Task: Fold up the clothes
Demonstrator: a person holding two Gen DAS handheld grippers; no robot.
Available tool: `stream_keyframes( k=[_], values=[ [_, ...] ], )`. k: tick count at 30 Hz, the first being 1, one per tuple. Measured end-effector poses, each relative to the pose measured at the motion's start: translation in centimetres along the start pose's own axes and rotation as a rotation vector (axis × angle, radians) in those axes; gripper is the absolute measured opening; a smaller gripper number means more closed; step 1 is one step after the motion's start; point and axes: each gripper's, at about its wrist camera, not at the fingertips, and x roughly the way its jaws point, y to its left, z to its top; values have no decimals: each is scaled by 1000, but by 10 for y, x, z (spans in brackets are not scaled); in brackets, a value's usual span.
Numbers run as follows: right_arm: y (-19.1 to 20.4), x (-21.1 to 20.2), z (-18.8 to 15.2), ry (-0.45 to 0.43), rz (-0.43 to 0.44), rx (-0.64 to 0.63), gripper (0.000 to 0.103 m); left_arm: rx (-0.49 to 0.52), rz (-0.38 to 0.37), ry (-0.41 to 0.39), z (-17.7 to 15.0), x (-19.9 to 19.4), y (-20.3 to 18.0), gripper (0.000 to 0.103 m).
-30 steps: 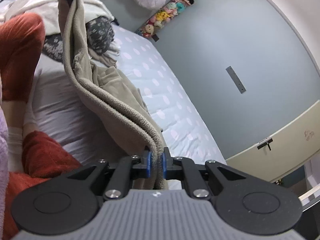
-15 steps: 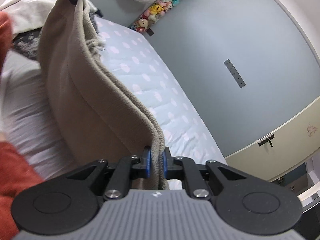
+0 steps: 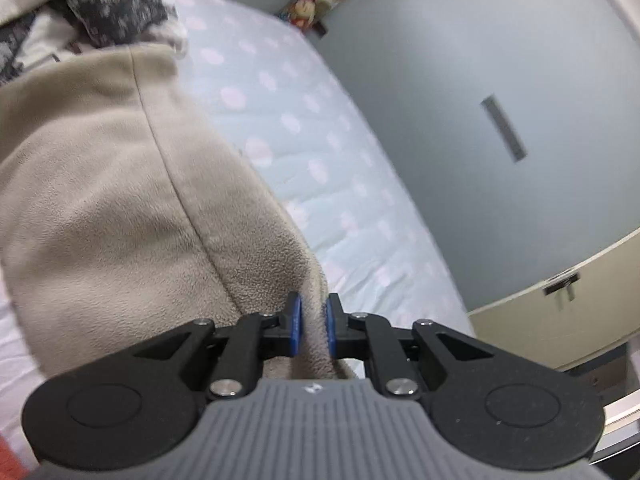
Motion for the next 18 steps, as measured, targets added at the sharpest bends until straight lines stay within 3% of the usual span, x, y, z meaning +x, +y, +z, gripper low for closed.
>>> stream_keyframes(
  k=[5,8,11,15,18],
  values=[
    [1,74,-8,83,39,36,17,-126,-90,108,-32,66,14,17],
    [3,100,-14,113,23,64,21,-202,-131,148,-48,96,18,33],
    [-3,110,-19,123,36,132,35,-319,-181,161,-66,119,31,39],
    [-41,89,-58,72,95,439,49,-494,-242,137,-82,134,54,46],
    [-65,82,-98,30,185,744,57,-576,-265,139,-88,148,66,47]
  ],
)
